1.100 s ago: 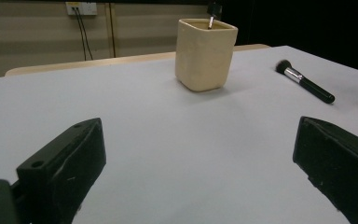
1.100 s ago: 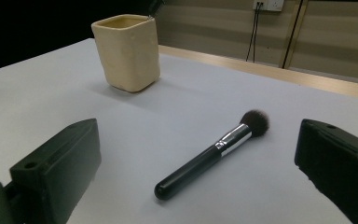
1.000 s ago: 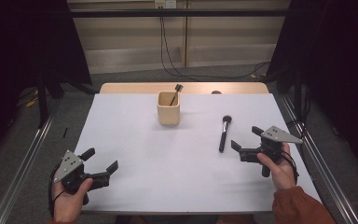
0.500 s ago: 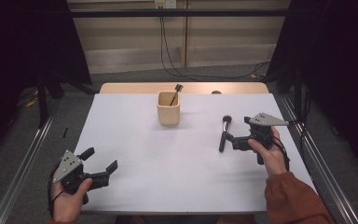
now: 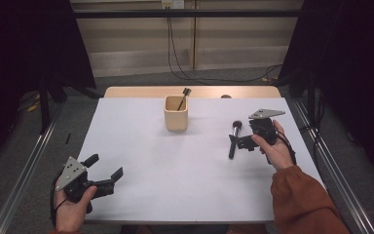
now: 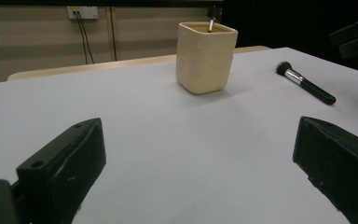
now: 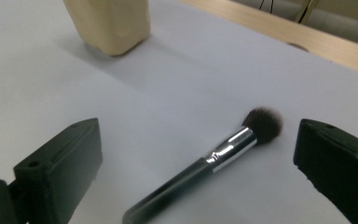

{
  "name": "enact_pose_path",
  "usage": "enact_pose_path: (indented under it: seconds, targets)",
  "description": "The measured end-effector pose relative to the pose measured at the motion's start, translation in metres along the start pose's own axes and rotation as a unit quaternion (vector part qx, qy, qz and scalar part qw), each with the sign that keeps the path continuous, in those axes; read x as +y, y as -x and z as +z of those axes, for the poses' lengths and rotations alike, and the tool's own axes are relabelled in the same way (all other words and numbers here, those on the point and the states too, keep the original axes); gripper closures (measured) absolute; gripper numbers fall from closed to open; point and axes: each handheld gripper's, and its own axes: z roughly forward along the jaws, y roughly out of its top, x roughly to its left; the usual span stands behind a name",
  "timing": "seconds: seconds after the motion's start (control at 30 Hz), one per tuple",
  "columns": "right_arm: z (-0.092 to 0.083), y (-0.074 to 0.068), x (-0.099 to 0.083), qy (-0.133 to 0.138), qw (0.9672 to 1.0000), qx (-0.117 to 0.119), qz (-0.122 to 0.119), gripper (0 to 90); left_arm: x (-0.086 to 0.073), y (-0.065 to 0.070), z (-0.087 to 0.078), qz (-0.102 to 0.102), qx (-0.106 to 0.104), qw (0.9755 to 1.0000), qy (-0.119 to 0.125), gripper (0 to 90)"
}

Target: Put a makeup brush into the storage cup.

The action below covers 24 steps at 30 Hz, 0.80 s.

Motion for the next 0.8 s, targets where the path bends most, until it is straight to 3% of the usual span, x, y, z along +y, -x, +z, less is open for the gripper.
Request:
enact_pose_path:
  seconds: [0.07,0.17,0.3,0.37,0.43,0.47,0.57,0.6,0.67,0.7,0.73,0.77,0.8]
  targets:
    - [0.005,0.005,0.003,-0.038,0.9993,-0.006,0.000,2.6,-0.001,-0.001,0.000,-0.003,-0.006,1.0000,-0.003,2.5]
    - [0.007,0.007,0.004,-0.054,0.9985,-0.014,-0.002,2.5,-0.001,-0.001,0.001,-0.002,0.000,1.0000,-0.003,2.5]
    - [0.013,0.009,0.009,-0.093,0.9956,-0.002,0.012,2.8,-0.001,-0.001,0.001,-0.002,-0.001,1.0000,-0.003,2.5]
    - [0.018,0.009,0.011,-0.121,0.9925,0.000,0.017,3.1,-0.001,-0.001,0.001,-0.002,0.000,1.0000,-0.003,2.5]
    - [0.019,0.009,0.012,-0.130,0.9913,0.004,0.021,3.1,-0.001,-0.001,0.001,-0.002,-0.001,1.0000,-0.002,2.5]
    - [0.023,0.008,0.014,-0.151,0.9881,0.013,0.024,3.3,-0.001,-0.001,0.001,0.000,-0.002,1.0000,-0.003,2.5]
    - [0.026,0.008,0.016,-0.169,0.9850,0.021,0.025,3.5,0.000,-0.001,0.001,0.001,-0.003,1.0000,-0.003,2.5]
    - [0.028,0.008,0.017,-0.190,0.9812,0.027,0.023,4.0,0.000,0.000,0.001,0.001,-0.004,1.0000,-0.003,2.5]
    - [0.030,0.008,0.019,-0.213,0.9765,0.025,0.022,4.0,0.000,0.000,0.001,0.005,-0.006,1.0000,-0.002,2.6]
    - [0.032,0.009,0.019,-0.232,0.9719,0.031,0.022,4.1,0.000,0.000,0.001,0.008,-0.006,0.9999,-0.004,2.6]
    - [0.032,0.009,0.019,-0.232,0.9719,0.031,0.022,4.1,0.000,0.000,0.001,0.008,-0.006,0.9999,-0.004,2.6]
    - [0.033,0.010,0.020,-0.249,0.9676,0.033,0.024,4.1,-0.001,0.000,0.002,0.005,-0.007,1.0000,-0.003,2.6]
    - [0.033,0.010,0.020,-0.249,0.9676,0.033,0.024,4.1,0.000,0.000,0.002,0.006,-0.004,1.0000,-0.005,2.6]
